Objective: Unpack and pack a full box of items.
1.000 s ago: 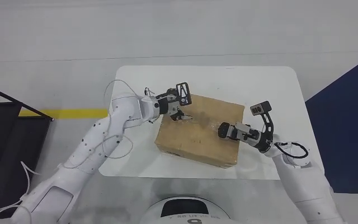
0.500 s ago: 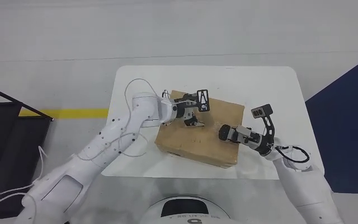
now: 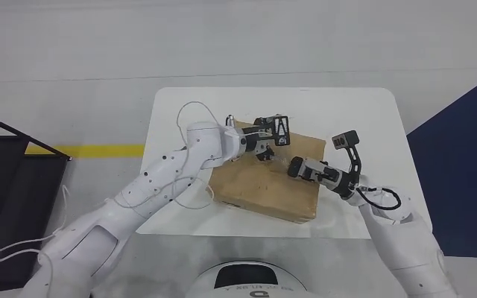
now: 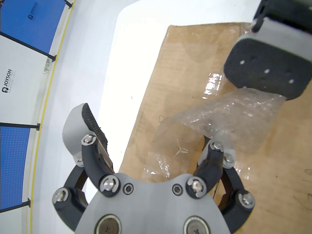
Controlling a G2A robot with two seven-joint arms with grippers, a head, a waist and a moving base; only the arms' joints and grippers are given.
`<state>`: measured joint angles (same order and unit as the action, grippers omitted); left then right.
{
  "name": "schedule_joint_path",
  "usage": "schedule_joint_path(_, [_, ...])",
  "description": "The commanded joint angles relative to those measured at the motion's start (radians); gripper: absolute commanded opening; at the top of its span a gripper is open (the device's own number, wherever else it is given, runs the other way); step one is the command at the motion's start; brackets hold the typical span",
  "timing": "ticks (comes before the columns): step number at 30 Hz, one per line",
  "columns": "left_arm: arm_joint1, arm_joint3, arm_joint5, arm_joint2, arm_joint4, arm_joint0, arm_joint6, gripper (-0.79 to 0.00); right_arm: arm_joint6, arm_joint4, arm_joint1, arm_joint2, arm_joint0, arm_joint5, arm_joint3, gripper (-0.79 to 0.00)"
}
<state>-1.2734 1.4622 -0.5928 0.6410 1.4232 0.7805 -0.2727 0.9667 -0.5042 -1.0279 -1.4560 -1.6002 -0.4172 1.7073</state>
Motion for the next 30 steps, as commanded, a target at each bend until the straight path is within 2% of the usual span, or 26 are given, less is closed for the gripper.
schedule_joint_path(1, [-0.005,0.002,0.011,0.004,-0.009,-0.001,0.027,0.0,0.0,-0.006,0.0,-0.003,-0.004,-0.001,0.0,0.0])
schedule_joint_path(7, [-0.004,0.009,0.063,0.055,0.007,-0.001,0.12,0.0,0.01,-0.025,0.001,-0.009,-0.015,-0.013,0.0,0.0])
schedule_joint_path(15, [0.028,0.026,0.078,0.187,0.037,0.053,0.212,0.0,0.031,-0.042,0.0,0.007,0.01,-0.003,0.002,0.0])
schedule_joint_path(21, [0.071,0.079,0.067,0.315,0.109,0.166,0.283,0.0,0.042,-0.044,-0.003,0.03,0.046,0.015,0.0,0.0])
schedule_joint_path(30, [0.134,0.149,0.119,0.56,0.165,0.418,0.429,0.0,0.041,-0.031,-0.01,0.084,0.115,0.04,-0.028,0.0])
